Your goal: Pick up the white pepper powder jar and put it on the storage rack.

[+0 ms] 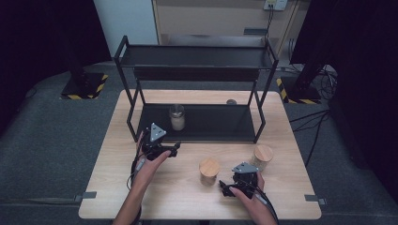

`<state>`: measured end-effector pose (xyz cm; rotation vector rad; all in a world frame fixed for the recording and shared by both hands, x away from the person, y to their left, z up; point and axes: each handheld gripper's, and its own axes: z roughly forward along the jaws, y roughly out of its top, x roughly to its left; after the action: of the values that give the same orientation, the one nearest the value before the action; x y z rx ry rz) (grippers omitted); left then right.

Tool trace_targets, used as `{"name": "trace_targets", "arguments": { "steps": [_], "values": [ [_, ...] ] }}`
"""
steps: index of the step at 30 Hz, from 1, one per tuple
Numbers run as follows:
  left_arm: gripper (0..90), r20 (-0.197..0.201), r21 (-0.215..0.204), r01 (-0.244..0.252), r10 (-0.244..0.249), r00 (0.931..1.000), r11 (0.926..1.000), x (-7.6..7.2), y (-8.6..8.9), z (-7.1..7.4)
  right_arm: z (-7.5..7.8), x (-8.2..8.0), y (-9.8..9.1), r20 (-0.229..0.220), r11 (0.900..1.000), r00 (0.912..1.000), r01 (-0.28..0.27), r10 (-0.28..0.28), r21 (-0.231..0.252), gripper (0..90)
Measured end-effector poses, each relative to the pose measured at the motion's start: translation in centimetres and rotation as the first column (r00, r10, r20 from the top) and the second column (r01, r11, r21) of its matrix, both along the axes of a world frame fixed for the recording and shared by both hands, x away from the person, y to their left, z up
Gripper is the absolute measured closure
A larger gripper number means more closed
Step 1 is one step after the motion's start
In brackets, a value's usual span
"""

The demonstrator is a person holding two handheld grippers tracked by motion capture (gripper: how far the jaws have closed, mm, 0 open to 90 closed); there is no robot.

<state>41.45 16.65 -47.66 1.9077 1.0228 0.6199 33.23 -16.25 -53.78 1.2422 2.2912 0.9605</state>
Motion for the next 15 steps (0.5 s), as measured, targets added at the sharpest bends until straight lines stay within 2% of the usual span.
{"name": "trace_targets", "arguments": {
  "steps": [15],
  "values": [
    [4.6, 0.002, 0.025, 0.027, -0.027, 0.9996, 0.9993, -1.6, -0.3, 0.2, 0.0, 0.0, 0.0, 0.000, 1.0000, 1.0000, 0.000, 0.000, 0.000, 1.9]
  ]
}}
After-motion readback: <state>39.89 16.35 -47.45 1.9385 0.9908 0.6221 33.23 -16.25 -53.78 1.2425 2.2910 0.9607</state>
